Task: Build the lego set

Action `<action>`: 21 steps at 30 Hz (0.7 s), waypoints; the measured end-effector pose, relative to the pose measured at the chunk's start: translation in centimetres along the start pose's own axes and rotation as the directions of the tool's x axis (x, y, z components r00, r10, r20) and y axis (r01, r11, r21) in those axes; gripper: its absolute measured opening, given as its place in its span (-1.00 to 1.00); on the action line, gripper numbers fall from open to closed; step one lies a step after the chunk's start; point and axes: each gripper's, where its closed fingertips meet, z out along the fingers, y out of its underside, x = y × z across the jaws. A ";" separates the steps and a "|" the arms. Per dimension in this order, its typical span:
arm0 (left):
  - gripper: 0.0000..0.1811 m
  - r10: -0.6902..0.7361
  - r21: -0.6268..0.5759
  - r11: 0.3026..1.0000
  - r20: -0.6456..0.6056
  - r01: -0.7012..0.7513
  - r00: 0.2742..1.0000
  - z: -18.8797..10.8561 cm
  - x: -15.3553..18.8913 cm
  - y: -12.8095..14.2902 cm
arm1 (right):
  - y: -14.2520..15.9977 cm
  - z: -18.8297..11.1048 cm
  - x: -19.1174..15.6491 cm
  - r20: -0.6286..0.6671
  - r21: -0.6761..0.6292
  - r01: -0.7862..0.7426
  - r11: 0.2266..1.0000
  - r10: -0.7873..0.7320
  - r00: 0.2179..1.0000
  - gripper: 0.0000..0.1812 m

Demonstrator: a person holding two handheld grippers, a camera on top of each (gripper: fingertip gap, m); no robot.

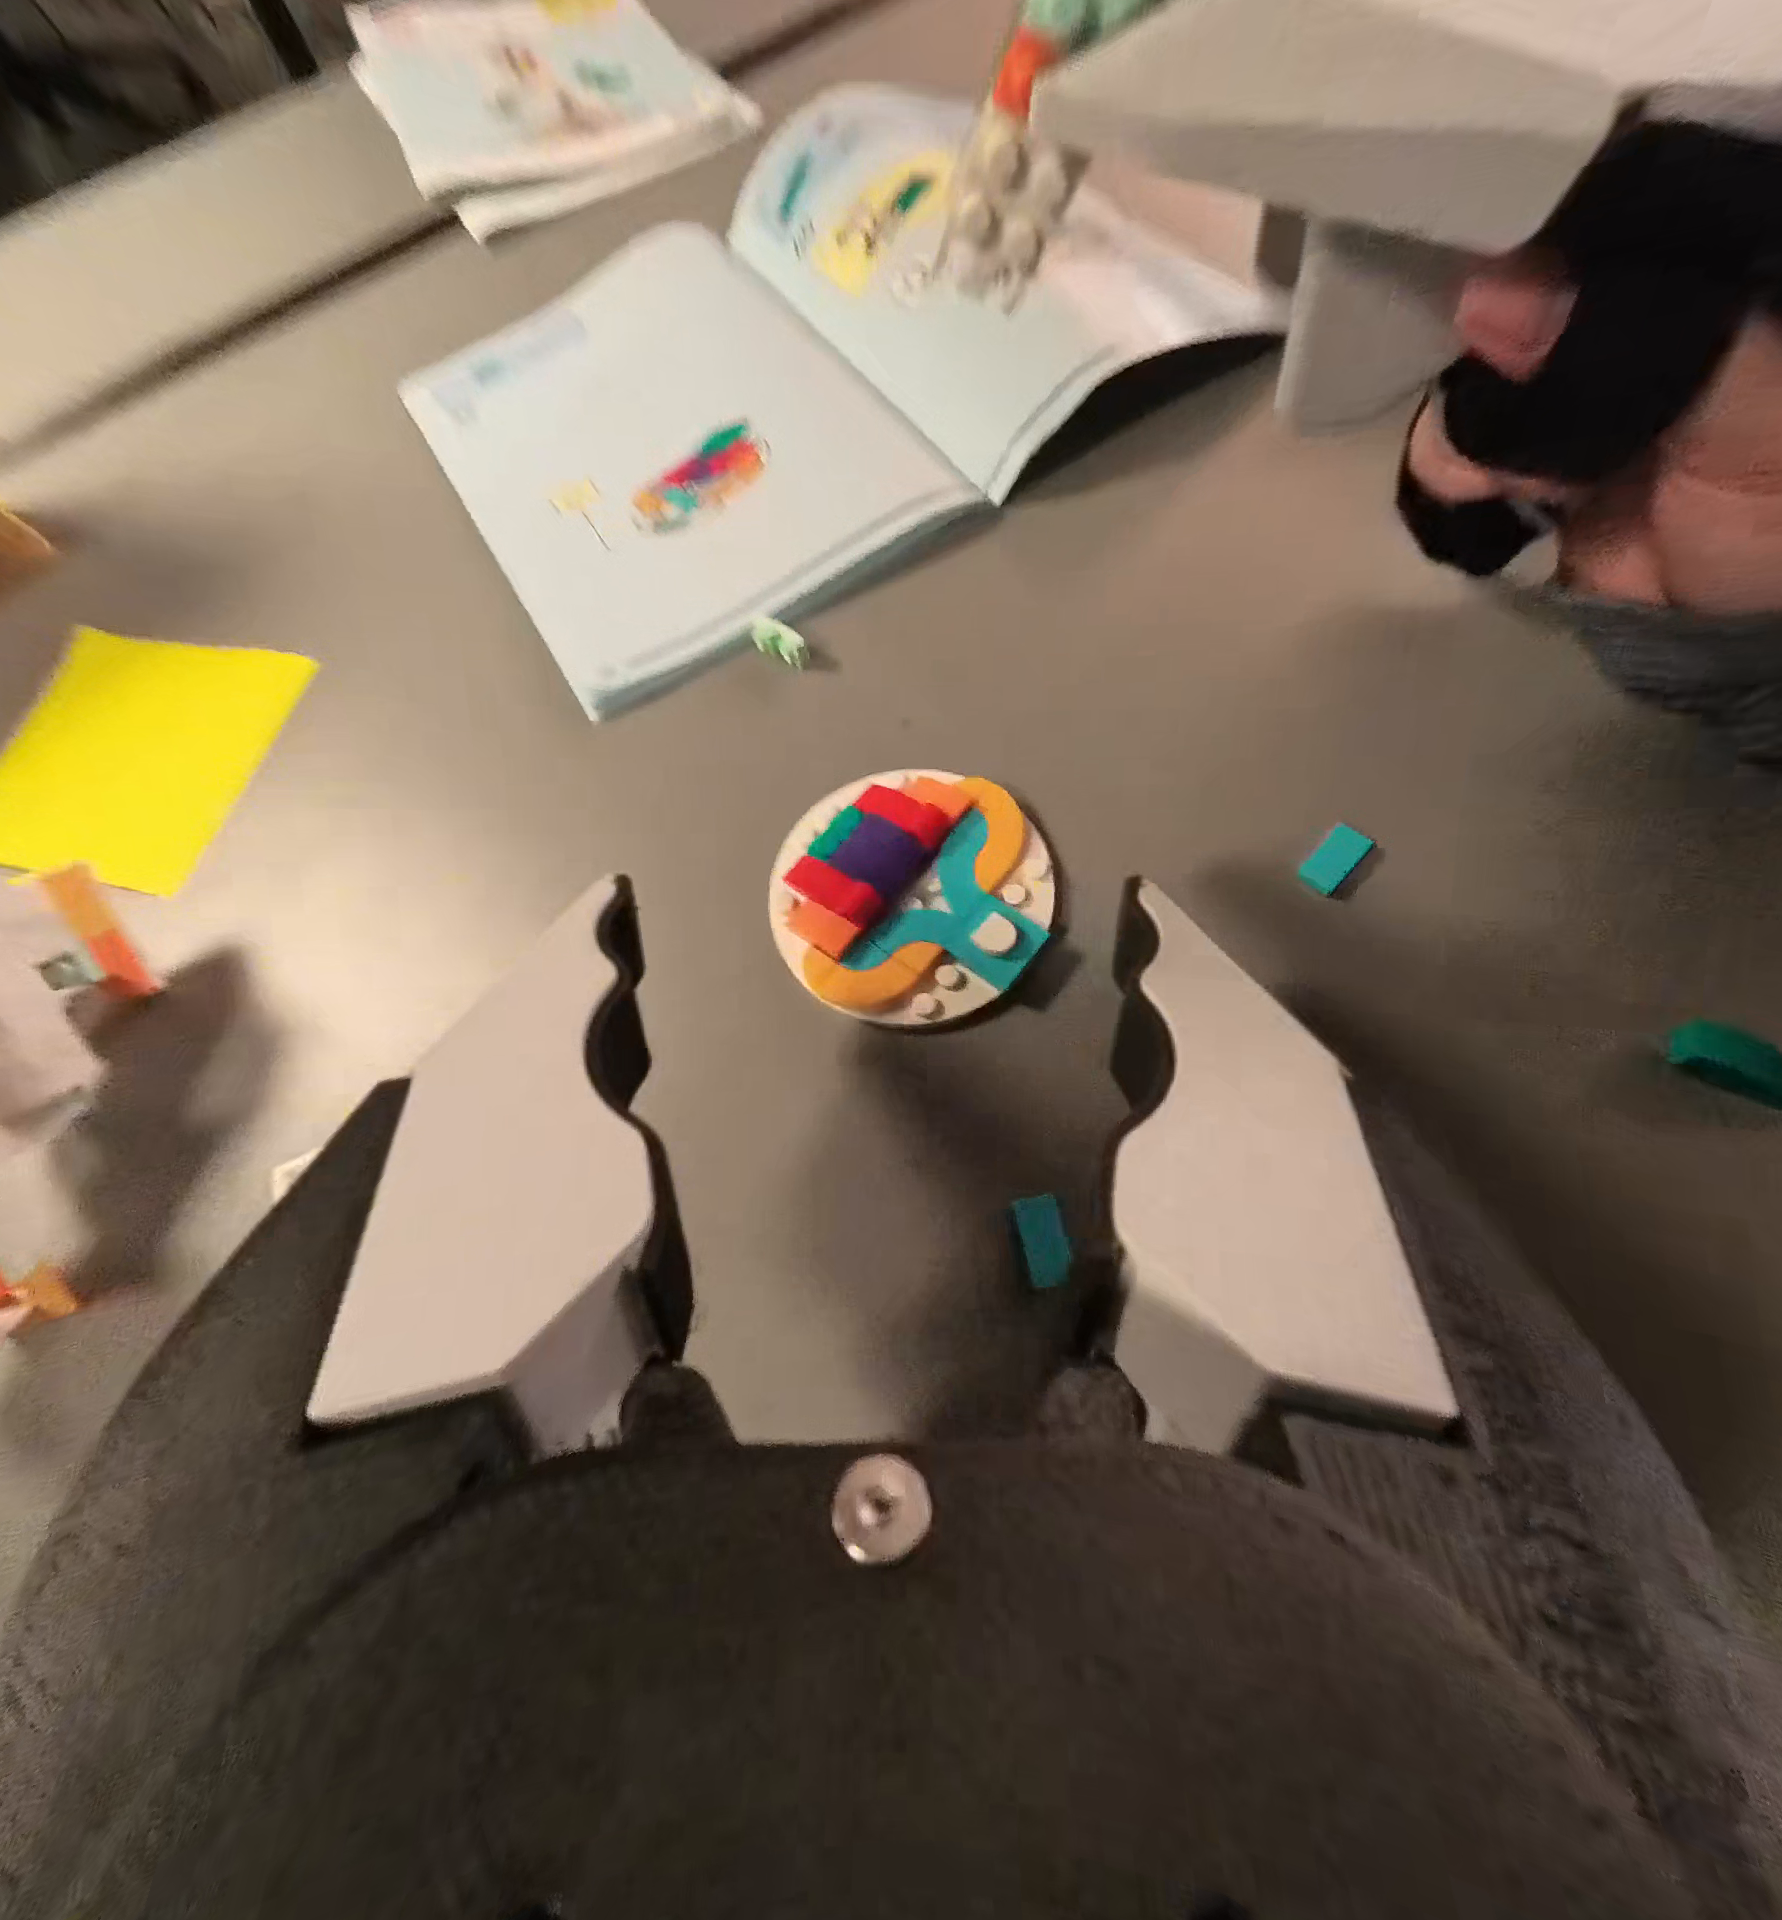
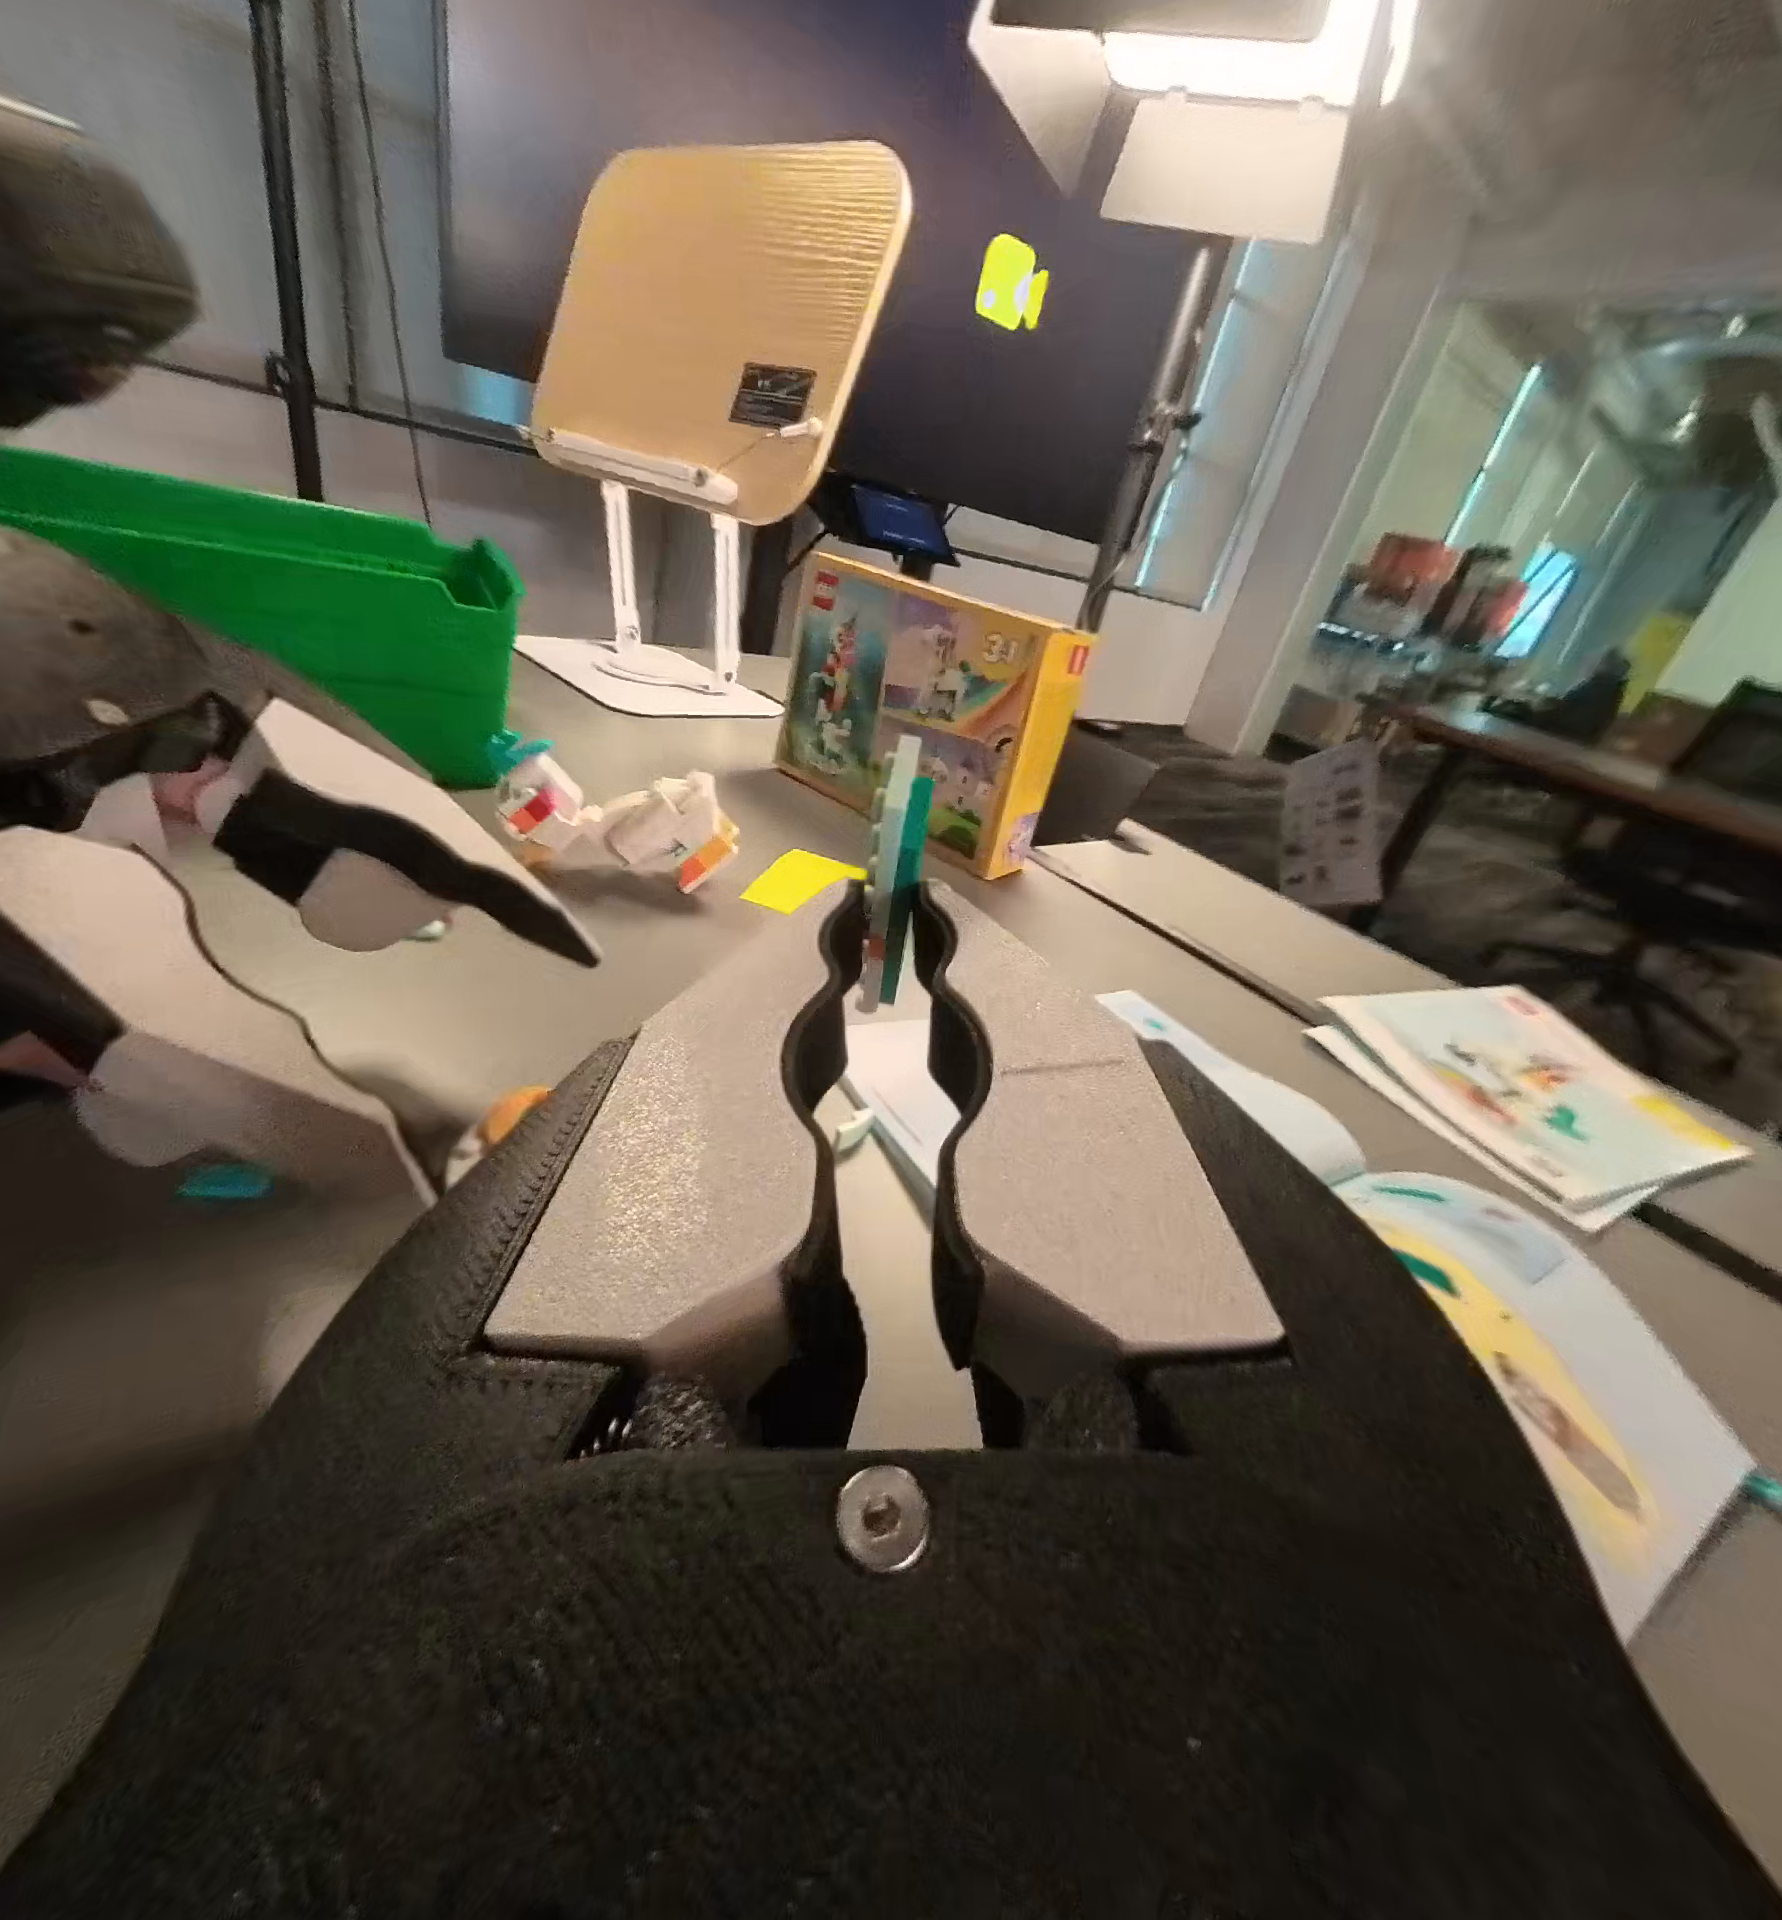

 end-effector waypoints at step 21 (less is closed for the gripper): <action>-0.29 -0.104 -0.333 0.939 -0.031 0.088 0.994 2.7 0.8 1.5 | 0.1 0.0 -1.2 0.018 -0.016 0.132 0.991 -0.131 0.991 -0.92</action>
